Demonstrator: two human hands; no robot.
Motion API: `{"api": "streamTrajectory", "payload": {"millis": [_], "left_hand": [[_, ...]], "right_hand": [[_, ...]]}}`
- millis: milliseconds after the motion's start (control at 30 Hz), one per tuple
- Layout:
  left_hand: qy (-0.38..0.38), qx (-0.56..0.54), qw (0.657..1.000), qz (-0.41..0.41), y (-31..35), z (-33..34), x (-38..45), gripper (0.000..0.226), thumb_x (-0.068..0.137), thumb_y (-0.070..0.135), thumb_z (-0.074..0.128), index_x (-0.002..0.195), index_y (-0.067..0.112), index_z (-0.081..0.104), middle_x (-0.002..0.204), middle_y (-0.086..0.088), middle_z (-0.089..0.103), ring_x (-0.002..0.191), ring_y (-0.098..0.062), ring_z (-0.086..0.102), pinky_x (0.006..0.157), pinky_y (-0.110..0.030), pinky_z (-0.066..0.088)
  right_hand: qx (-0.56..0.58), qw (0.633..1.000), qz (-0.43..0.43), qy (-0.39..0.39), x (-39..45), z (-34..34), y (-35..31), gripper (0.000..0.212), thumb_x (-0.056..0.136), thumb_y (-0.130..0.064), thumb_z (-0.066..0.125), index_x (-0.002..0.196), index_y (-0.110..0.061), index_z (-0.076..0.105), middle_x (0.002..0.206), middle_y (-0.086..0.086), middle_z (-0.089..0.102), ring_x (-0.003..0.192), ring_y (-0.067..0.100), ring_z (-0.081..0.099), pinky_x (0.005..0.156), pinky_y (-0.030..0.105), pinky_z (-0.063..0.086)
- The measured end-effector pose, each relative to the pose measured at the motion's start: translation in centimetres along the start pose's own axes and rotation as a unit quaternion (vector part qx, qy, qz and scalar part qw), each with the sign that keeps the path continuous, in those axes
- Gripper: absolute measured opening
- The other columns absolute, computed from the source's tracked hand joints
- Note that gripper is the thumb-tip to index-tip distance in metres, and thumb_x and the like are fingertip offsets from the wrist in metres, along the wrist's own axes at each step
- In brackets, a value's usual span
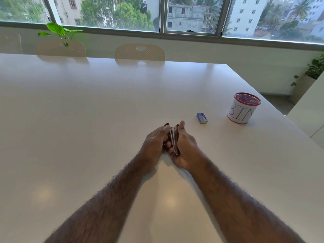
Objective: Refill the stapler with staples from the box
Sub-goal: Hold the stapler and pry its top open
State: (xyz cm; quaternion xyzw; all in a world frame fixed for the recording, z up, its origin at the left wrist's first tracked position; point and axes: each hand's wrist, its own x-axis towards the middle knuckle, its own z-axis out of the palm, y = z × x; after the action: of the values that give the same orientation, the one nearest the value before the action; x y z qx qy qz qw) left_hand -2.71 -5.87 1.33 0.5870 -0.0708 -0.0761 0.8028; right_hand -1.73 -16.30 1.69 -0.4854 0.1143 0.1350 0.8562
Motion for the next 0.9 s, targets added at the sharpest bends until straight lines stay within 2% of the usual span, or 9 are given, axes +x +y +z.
{"api": "streamTrajectory", "payload": {"millis": [100, 167, 233, 400, 567, 633, 733, 833, 900], "left_hand": [[0.052, 0.079, 0.995, 0.015, -0.6, 0.4, -0.1, 0.034, 0.097, 0.037, 0.050, 0.077, 0.012, 0.063, 0.054, 0.001, 0.057, 0.049, -0.014, 0.054, 0.049, -0.024, 0.046], [0.098, 0.077, 0.992, 0.018, -1.0, 0.8, 0.0, 0.034, 0.097, 0.037, 0.049, 0.085, 0.015, 0.072, 0.075, -0.003, 0.074, 0.072, -0.017, 0.071, 0.068, -0.030, 0.056], [0.132, 0.038, 0.990, 0.014, -1.0, 1.4, -0.1, 0.035, 0.098, 0.037, 0.048, 0.096, 0.014, 0.074, 0.094, -0.009, 0.076, 0.094, -0.021, 0.071, 0.087, -0.038, 0.055], [0.194, -0.094, 0.976, 0.018, -0.7, 2.4, -0.1, 0.032, 0.099, 0.029, 0.049, 0.105, 0.006, 0.071, 0.104, -0.014, 0.073, 0.103, -0.025, 0.068, 0.097, -0.042, 0.051], [0.224, -0.137, 0.965, 0.018, -0.7, 2.7, 0.2, 0.036, 0.097, 0.032, 0.052, 0.107, 0.003, 0.070, 0.107, -0.017, 0.072, 0.105, -0.027, 0.068, 0.099, -0.045, 0.049], [0.217, -0.146, 0.965, 0.015, -0.7, 2.8, 0.3, 0.038, 0.097, 0.032, 0.051, 0.107, 0.000, 0.069, 0.108, -0.020, 0.071, 0.105, -0.030, 0.067, 0.099, -0.048, 0.049], [0.204, -0.157, 0.966, 0.004, -0.8, 2.9, 0.4, 0.040, 0.097, 0.031, 0.051, 0.105, -0.004, 0.068, 0.105, -0.024, 0.070, 0.101, -0.035, 0.067, 0.095, -0.048, 0.051], [0.236, -0.208, 0.948, -0.034, -0.5, 2.9, 0.8, 0.040, 0.098, 0.035, 0.049, 0.096, -0.002, 0.063, 0.078, -0.012, 0.073, 0.072, -0.023, 0.072, 0.067, -0.034, 0.059], [0.257, -0.238, 0.935, -0.050, -0.5, 2.9, 1.2, 0.036, 0.098, 0.036, 0.047, 0.092, 0.003, 0.059, 0.062, -0.004, 0.071, 0.057, -0.016, 0.069, 0.053, -0.025, 0.055]], "right_hand": [[-0.093, 0.992, -0.071, 0.042, 0.0, 0.8, 0.9, 0.061, 0.097, -0.057, 0.035, 0.077, -0.006, 0.062, 0.052, 0.010, 0.059, 0.042, 0.020, 0.054, 0.044, 0.028, 0.047], [-0.111, 0.989, -0.095, 0.037, 0.2, 1.0, 1.3, 0.056, 0.100, -0.051, 0.036, 0.089, -0.007, 0.068, 0.074, 0.010, 0.074, 0.068, 0.019, 0.071, 0.063, 0.033, 0.058], [-0.196, 0.967, -0.152, 0.060, 0.6, 0.7, 1.5, 0.053, 0.100, -0.052, 0.037, 0.096, -0.012, 0.071, 0.090, 0.005, 0.076, 0.087, 0.011, 0.072, 0.077, 0.028, 0.057], [-0.351, 0.885, -0.286, 0.109, 0.8, 0.9, 1.7, 0.054, 0.092, -0.065, 0.036, 0.087, -0.026, 0.072, 0.081, -0.013, 0.074, 0.079, -0.004, 0.067, 0.068, 0.012, 0.051], [-0.363, 0.879, -0.295, 0.091, 1.1, 1.0, 1.6, 0.049, 0.090, -0.065, 0.041, 0.087, -0.026, 0.070, 0.079, -0.015, 0.073, 0.078, -0.003, 0.068, 0.071, 0.017, 0.054], [-0.372, 0.865, -0.318, 0.115, 1.1, 0.9, 1.7, 0.044, 0.092, -0.059, 0.042, 0.080, -0.026, 0.067, 0.072, -0.015, 0.071, 0.072, -0.003, 0.066, 0.062, 0.012, 0.049], [-0.394, 0.831, -0.356, 0.167, 1.2, 0.7, 2.0, 0.041, 0.097, -0.051, 0.041, 0.075, -0.023, 0.062, 0.066, -0.010, 0.067, 0.064, 0.004, 0.064, 0.059, 0.023, 0.052], [-0.352, 0.819, -0.392, 0.225, 1.0, 1.1, 1.9, 0.048, 0.098, -0.051, 0.034, 0.075, -0.017, 0.061, 0.064, -0.009, 0.068, 0.061, 0.006, 0.065, 0.061, 0.026, 0.052], [-0.341, 0.808, -0.417, 0.240, 1.0, 1.2, 2.0, 0.052, 0.098, -0.051, 0.033, 0.078, -0.013, 0.061, 0.064, -0.008, 0.070, 0.062, 0.005, 0.067, 0.061, 0.024, 0.052]]}}
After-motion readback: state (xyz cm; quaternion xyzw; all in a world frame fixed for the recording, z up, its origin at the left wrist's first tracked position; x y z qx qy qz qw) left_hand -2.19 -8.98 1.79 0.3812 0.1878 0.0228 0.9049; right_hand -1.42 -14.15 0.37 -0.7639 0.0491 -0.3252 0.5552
